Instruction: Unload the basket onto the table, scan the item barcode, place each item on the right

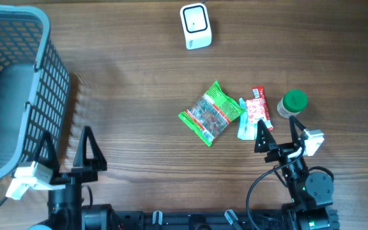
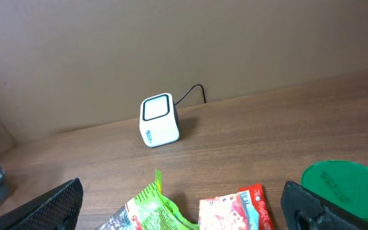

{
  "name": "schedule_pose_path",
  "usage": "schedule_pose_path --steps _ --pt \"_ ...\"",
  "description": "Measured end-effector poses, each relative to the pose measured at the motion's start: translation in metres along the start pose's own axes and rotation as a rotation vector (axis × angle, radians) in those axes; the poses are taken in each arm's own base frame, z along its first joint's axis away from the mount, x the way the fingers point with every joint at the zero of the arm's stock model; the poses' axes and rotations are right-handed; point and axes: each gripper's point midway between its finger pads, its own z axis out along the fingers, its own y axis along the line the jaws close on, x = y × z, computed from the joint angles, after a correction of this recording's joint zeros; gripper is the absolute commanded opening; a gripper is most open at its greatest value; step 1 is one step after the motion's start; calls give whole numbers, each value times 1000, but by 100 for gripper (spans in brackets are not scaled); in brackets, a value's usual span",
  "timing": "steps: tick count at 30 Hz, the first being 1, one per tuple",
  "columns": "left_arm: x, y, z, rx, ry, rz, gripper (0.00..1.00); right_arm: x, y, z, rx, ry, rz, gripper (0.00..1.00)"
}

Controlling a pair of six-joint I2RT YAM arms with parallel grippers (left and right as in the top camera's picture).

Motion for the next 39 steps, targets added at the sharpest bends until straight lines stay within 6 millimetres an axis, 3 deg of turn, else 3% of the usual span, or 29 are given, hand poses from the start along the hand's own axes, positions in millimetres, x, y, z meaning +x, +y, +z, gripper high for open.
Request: schedule_pose_path --steps 4,7,23,28,34,39 --pt "-19 -26 8 184 -178 16 100 0 0 0 0 0 0 100" --pt "-18 -34 7 275 -278 23 100 0 0 0 0 0 0 100" --pt "109 20 33 181 -4 -60 100 0 0 0 0 0 0 100" --pt "133 31 34 135 88 -70 100 0 0 0 0 0 0 100" --pt "192 57 24 19 327 -76 100 0 0 0 0 0 0 100" --pt "193 58 24 35 327 23 100 0 0 0 0 0 0 100"
